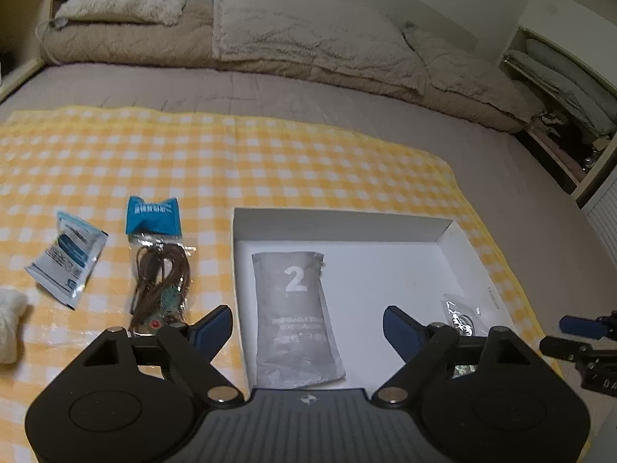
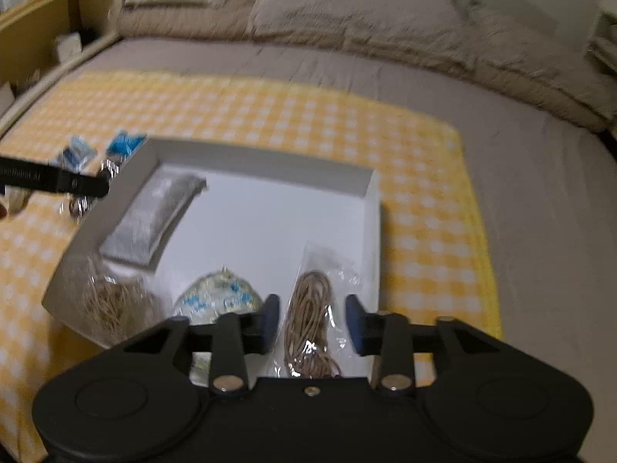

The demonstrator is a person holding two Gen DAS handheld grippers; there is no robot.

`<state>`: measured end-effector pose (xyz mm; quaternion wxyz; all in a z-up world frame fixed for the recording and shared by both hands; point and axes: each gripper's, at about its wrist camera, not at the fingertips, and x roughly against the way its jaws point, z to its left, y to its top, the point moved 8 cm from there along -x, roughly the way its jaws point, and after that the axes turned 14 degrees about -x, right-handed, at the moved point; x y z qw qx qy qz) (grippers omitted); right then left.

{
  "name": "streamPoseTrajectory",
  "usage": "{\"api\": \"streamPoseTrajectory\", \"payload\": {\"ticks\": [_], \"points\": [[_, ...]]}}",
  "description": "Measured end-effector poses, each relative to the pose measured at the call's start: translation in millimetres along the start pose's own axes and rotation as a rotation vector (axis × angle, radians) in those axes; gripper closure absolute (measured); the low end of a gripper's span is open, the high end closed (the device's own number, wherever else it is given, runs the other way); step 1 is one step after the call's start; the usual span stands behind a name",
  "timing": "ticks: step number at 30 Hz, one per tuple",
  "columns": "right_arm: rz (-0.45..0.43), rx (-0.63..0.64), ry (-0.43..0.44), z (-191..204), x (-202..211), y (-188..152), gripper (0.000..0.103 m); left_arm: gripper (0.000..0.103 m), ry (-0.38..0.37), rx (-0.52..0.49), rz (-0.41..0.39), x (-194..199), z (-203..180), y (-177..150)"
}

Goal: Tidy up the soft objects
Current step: 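Lift both tools out of the box back toward the cloth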

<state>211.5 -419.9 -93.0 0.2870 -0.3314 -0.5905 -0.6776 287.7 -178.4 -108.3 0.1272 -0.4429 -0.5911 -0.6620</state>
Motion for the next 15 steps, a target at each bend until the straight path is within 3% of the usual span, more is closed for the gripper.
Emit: {"api": "streamPoseTrajectory", "payload": {"ticks": [10, 13, 14, 15], "points": [[-0.157, -0.132, 0.014, -1.9, 39.9, 4.8, 0.025, 0.004, 0.025, -0.075, -0.065, 35.4, -6.3, -0.1], [-0.194, -0.174, 0.024, 2.1, 46.7, 9.4, 0.010, 0.001, 0.043, -0.100, -0.095, 45.9, -6.5, 0.9], [-0.209, -0.188, 0.028, 4.0, 48.5, 11.0, 0.000, 0.000, 0.050, -0.104, -0.103, 48.6, -5.7, 1.3], [-0.231, -0.197, 0.033, 6.4, 50.7, 12.8, 0.000, 0.000, 0.057, -0.109, -0.112, 51.6, -4.1, 1.6]]}}
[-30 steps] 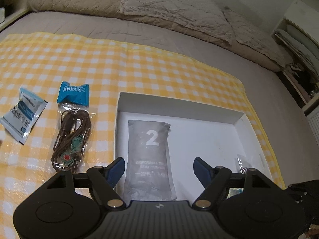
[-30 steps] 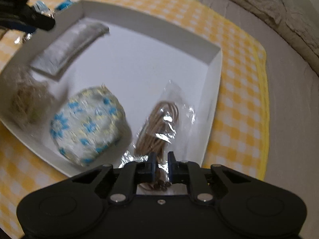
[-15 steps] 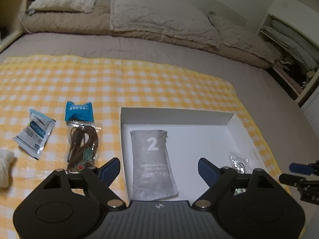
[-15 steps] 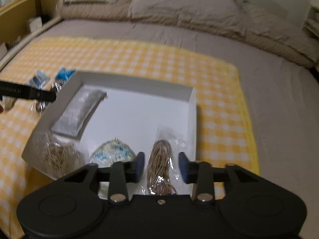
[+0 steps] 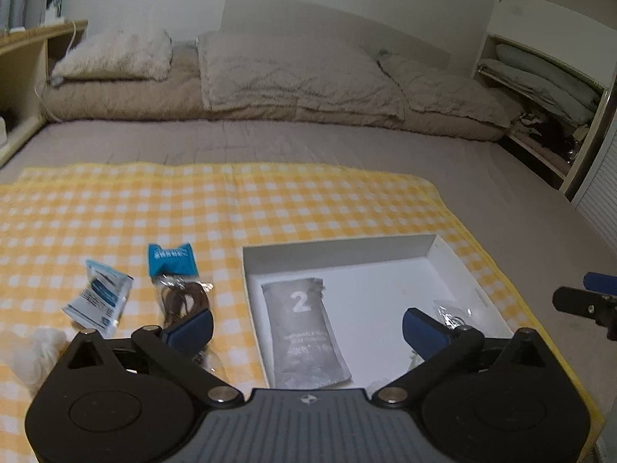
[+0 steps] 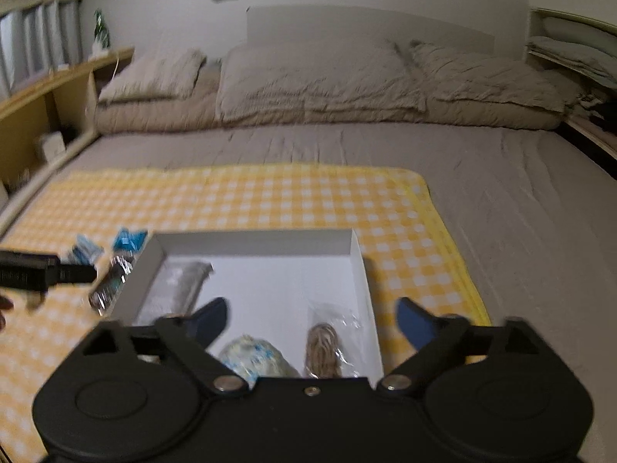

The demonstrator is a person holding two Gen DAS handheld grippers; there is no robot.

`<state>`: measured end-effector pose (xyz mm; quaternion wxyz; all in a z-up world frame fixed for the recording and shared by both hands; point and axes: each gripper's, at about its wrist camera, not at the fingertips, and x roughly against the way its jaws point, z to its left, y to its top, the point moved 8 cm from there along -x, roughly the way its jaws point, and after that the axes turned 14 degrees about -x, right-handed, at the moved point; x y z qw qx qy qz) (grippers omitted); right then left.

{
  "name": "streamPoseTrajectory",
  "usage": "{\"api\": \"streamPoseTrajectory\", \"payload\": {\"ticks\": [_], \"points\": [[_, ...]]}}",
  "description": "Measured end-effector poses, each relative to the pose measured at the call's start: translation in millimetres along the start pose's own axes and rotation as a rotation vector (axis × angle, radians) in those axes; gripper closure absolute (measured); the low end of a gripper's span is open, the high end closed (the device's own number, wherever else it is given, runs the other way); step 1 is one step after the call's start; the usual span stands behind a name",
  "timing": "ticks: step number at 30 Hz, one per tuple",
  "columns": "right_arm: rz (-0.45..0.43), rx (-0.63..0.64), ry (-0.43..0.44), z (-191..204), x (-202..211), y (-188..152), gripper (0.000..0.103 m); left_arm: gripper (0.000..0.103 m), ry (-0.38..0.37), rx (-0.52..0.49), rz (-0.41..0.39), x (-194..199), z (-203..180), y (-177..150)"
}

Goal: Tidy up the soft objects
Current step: 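Lift both tools out of the box back toward the cloth, then close the left tool on the white-blue printed packet while the right tool grasps the dark cord bag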

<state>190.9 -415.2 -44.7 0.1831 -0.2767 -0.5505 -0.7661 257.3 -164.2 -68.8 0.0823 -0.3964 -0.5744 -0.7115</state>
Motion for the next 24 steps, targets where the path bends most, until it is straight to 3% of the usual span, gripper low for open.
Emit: {"api": "streamPoseTrajectory", "payload": {"ticks": [8, 24], "points": [[-0.020, 0.018, 0.027, 35.6, -10.6, 3.0, 0.000, 0.000, 0.073, -0.005, -0.025, 14.1, 29.8, -1.1], [-0.009, 0.083, 0.128, 148.0, -56.9, 4.6, 0.000, 0.000, 0.279, 0.098, -0.080, 47.7, 144.8, -9.0]]}}
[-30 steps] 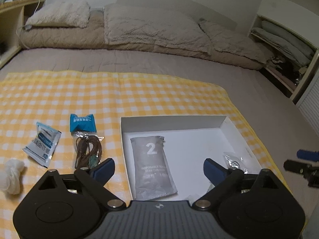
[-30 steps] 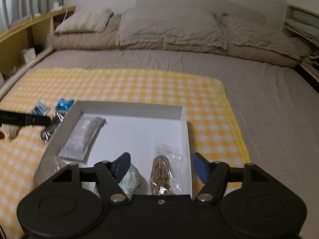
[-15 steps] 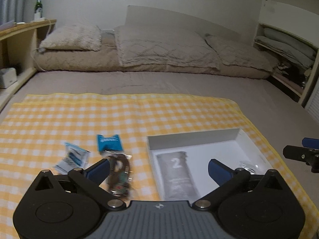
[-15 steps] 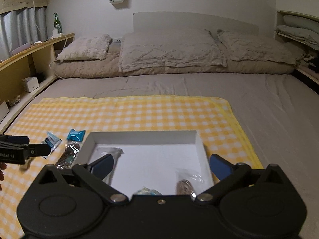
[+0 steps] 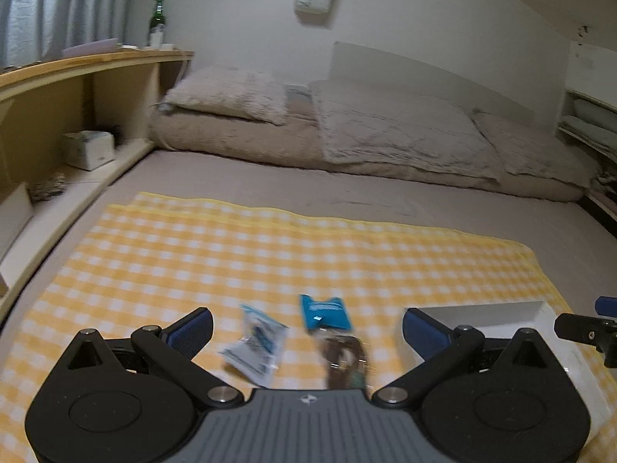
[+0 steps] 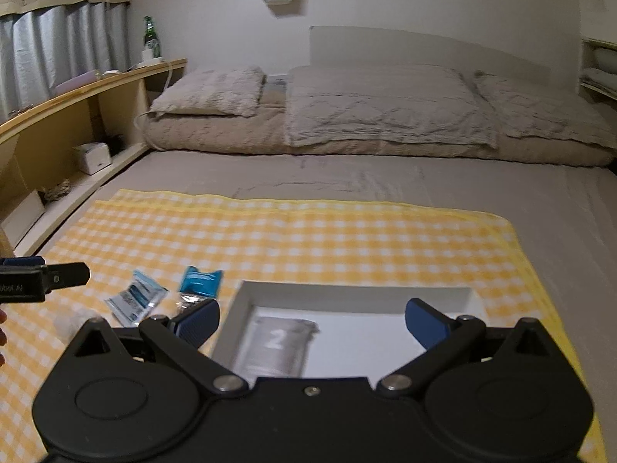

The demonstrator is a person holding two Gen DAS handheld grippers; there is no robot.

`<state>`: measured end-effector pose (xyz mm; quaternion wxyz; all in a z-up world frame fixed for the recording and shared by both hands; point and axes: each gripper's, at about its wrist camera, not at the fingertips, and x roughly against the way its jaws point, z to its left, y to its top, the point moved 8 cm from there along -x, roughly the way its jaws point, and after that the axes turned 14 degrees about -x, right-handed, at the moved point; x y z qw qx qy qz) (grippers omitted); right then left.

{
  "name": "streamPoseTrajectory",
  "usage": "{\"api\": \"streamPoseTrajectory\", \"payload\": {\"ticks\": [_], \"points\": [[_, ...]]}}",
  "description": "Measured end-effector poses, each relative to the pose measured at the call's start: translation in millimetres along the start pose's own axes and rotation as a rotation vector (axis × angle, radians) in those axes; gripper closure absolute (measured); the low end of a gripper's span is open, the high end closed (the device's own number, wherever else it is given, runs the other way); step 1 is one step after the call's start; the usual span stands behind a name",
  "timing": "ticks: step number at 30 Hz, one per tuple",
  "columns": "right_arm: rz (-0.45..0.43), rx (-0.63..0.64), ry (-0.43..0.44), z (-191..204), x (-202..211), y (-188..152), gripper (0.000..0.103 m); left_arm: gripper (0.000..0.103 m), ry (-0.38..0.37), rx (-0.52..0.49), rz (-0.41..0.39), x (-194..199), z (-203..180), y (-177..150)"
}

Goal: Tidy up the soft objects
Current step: 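Close the left tool on the white-blue printed packet while the right tool grasps the dark cord bag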

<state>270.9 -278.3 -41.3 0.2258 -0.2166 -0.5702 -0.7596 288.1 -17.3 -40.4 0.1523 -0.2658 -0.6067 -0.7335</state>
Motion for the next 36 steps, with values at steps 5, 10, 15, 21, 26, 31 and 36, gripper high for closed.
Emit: {"api": "streamPoseTrajectory", "payload": {"ticks": [5, 10, 15, 21, 26, 31, 36], "points": [[0.003, 0.014, 0.045, 34.5, -16.0, -1.7, 0.000, 0.000, 0.036, -0.014, 0.009, -6.8, 24.4, -5.2], [0.002, -0.008, 0.068, 63.0, -32.4, -3.1, 0.000, 0.000, 0.072, -0.022, 0.014, -16.1, 48.3, -10.9], [0.026, -0.048, 0.099, 90.8, -53.1, -5.4, 0.000, 0.000, 0.119, -0.049, 0.031, -29.6, 65.0, -14.4], [0.091, -0.037, 0.120, 116.0, -81.5, -19.5, 0.002, 0.007, 0.088, -0.066, 0.022, -49.1, 66.9, -8.6], [0.176, -0.021, 0.141, 123.9, -104.4, -37.3, 0.020, 0.024, 0.012, -0.080, 0.067, -75.5, 53.2, -9.7], [0.218, 0.053, 0.167, 133.5, -116.9, -54.8, 0.026, 0.038, -0.012, -0.161, 0.144, -107.5, 41.9, -23.6], [0.254, 0.097, 0.165, 137.7, -128.3, -67.5, 0.027, 0.042, -0.019, -0.204, 0.226, -132.1, 38.5, -41.1]]}}
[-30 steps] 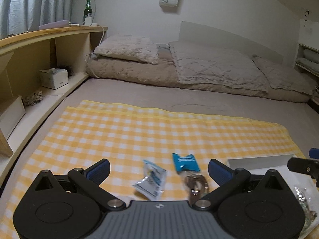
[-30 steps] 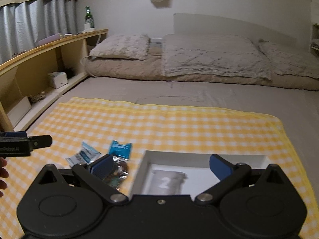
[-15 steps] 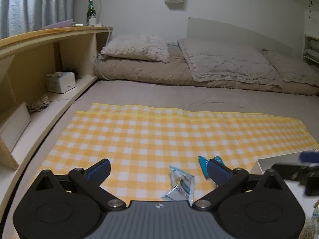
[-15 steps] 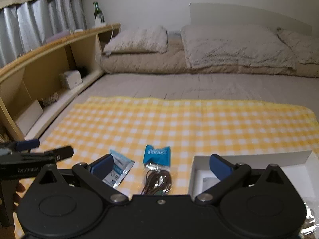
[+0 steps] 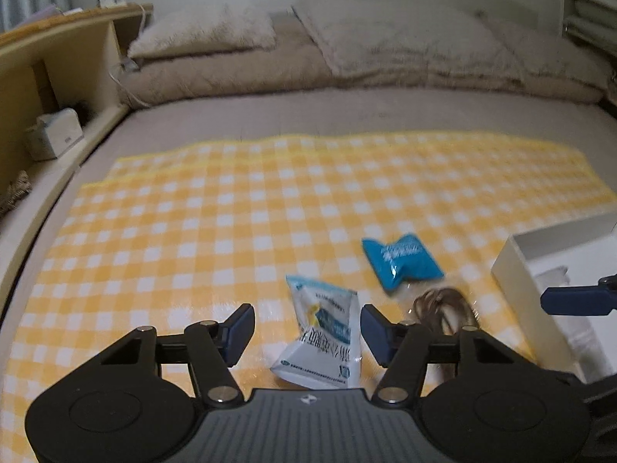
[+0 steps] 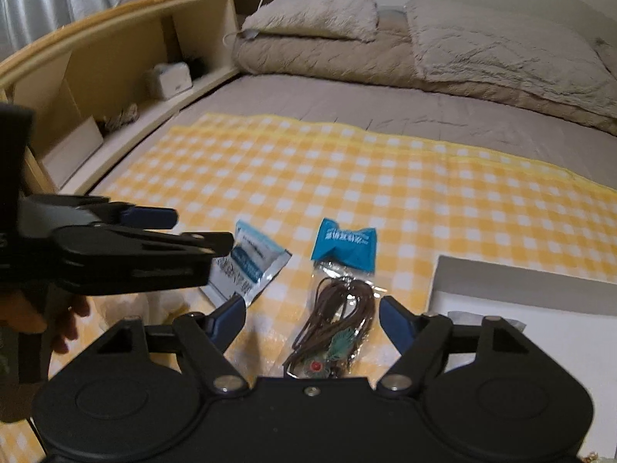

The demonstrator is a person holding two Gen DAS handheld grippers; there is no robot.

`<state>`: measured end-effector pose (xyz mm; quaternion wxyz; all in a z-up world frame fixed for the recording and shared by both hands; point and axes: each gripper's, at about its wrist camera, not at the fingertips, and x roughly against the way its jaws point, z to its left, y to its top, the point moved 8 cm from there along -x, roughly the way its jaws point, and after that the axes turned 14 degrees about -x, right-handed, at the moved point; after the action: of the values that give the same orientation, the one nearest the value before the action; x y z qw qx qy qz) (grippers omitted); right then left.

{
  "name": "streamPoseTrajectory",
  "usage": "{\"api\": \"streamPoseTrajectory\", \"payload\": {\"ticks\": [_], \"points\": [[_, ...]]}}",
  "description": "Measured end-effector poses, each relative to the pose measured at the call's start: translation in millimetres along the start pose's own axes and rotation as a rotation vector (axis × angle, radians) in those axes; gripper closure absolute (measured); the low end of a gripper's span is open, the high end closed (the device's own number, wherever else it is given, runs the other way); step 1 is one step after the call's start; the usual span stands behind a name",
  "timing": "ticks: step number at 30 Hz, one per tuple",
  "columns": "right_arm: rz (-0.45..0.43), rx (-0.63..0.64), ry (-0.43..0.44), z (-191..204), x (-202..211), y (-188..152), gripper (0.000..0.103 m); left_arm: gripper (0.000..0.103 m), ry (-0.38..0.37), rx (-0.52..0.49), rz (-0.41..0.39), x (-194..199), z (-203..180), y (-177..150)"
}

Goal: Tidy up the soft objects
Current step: 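Close the left tool on the white-blue printed packet while the right tool grasps the dark cord bag, then lift the white-blue packet with the left tool while the right tool lifts the dark cord bag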

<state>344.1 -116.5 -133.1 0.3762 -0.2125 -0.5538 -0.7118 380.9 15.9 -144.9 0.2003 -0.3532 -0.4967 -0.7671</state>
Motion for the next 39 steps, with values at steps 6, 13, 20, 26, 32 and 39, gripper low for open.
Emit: {"api": "streamPoseTrajectory", "payload": {"ticks": [6, 13, 20, 26, 32, 39], "points": [[0.051, -0.014, 0.000, -5.9, -16.9, -6.5, 0.028, 0.057, -0.034, 0.025, 0.062, -20.3, 0.5, -5.6], [0.065, -0.009, -0.001, -3.7, -27.8, -8.1, 0.038, 0.085, -0.072, 0.112, 0.076, -25.5, 10.1, -10.7], [0.116, 0.039, -0.025, -9.3, -44.7, -18.7, 0.069, 0.092, -0.126, 0.024, 0.101, -13.4, 5.2, -22.8], [0.176, 0.143, -0.021, -0.2, -51.4, -39.2, 0.081, 0.091, -0.111, -0.029, 0.094, -12.1, 4.6, -30.2], [0.223, 0.184, 0.043, 11.6, -43.1, -50.4, 0.083, 0.084, -0.064, -0.078, 0.093, -23.1, -4.5, -28.0], [0.223, 0.214, 0.073, 16.4, -35.0, -49.9, 0.082, 0.070, -0.045, -0.077, 0.093, -26.7, -5.7, -28.4]]}}
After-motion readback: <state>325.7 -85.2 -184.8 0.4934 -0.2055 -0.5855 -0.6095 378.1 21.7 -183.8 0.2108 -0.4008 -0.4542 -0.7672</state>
